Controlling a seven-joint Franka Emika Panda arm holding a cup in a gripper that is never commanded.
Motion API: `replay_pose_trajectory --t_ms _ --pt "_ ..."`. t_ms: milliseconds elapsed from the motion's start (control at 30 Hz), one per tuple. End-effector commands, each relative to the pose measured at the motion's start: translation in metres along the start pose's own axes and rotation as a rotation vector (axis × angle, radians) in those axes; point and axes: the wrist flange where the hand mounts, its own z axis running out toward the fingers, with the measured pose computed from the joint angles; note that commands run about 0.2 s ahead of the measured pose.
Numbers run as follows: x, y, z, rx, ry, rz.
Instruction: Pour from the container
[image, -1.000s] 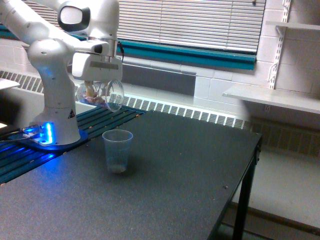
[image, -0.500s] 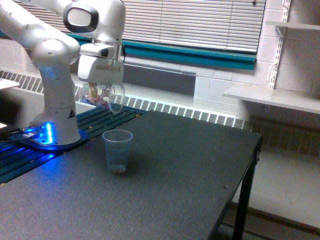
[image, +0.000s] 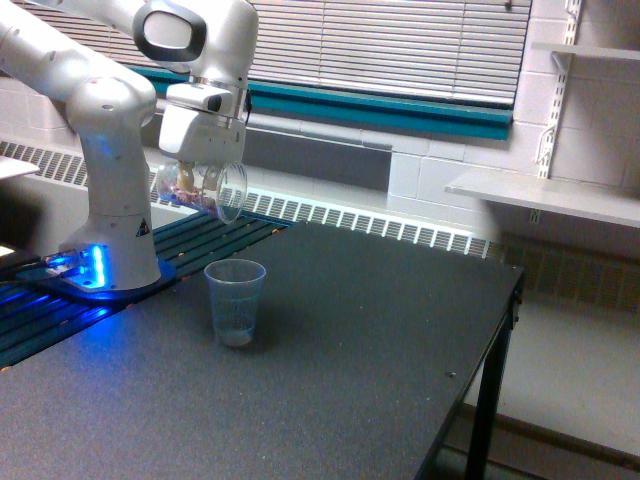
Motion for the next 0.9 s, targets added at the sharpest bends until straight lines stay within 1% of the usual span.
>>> replay_pose_trajectory --t_ms 33,300,467,900 --pt "-0.012 0.000 0.009 -0.045 -0.003 -0.007" --pt "-0.013 0.001 0.011 -0.064 -0.006 -0.014" --pt "-0.015 0.000 0.014 -0.083 -0.015 -0.029" --pt "-0.018 -0.004 0.024 -0.114 -0.031 -0.048"
